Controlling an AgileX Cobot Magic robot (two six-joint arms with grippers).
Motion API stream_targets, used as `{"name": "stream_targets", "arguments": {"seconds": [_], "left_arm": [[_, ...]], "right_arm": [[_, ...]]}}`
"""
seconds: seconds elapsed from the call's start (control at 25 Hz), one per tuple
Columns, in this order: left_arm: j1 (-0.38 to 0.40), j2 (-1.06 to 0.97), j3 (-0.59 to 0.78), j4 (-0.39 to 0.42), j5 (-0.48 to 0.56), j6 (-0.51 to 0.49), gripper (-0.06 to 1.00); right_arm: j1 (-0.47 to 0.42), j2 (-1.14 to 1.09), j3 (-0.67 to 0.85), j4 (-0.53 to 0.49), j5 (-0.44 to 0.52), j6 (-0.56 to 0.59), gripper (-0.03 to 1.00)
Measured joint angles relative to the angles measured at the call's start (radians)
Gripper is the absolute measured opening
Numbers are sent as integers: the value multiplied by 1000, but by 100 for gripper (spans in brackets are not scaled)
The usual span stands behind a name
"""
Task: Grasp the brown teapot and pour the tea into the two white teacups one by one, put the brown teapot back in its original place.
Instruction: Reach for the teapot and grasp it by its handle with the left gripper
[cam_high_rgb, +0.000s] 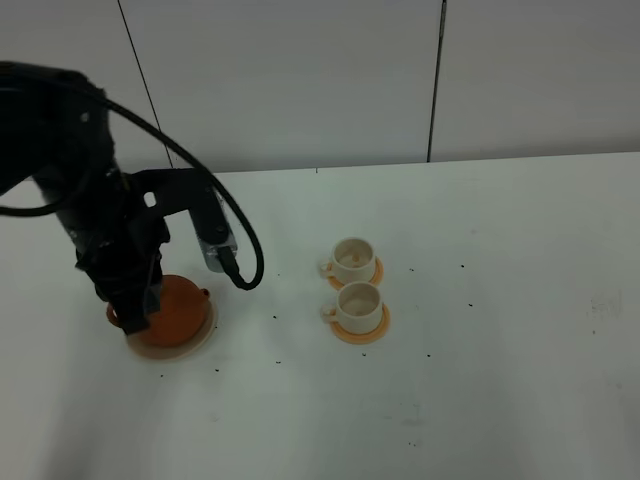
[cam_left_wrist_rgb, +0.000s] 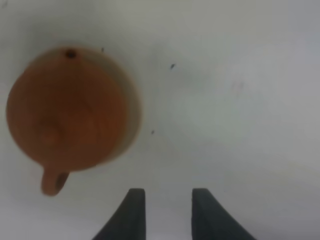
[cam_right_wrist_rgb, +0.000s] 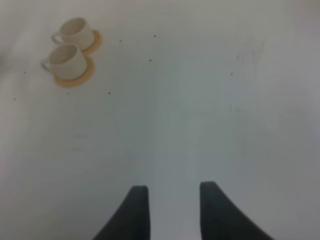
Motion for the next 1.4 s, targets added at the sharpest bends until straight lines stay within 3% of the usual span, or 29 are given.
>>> {"name": "stream_targets", "arguments": {"seconds": [0.24,0.48,0.92,1.4], "left_arm": [[-20,94,-99,153,3,16,29],[-12,150,-105,236,3,36,26],[72,173,-105,247,3,57,23],[82,277,-106,252,3,69,27]], "right_arm": [[0,0,0,1,0,0,24],[0,0,0,2,0,0,24],[0,0,0,2,0,0,24],[0,0,0,2,0,0,24]]}}
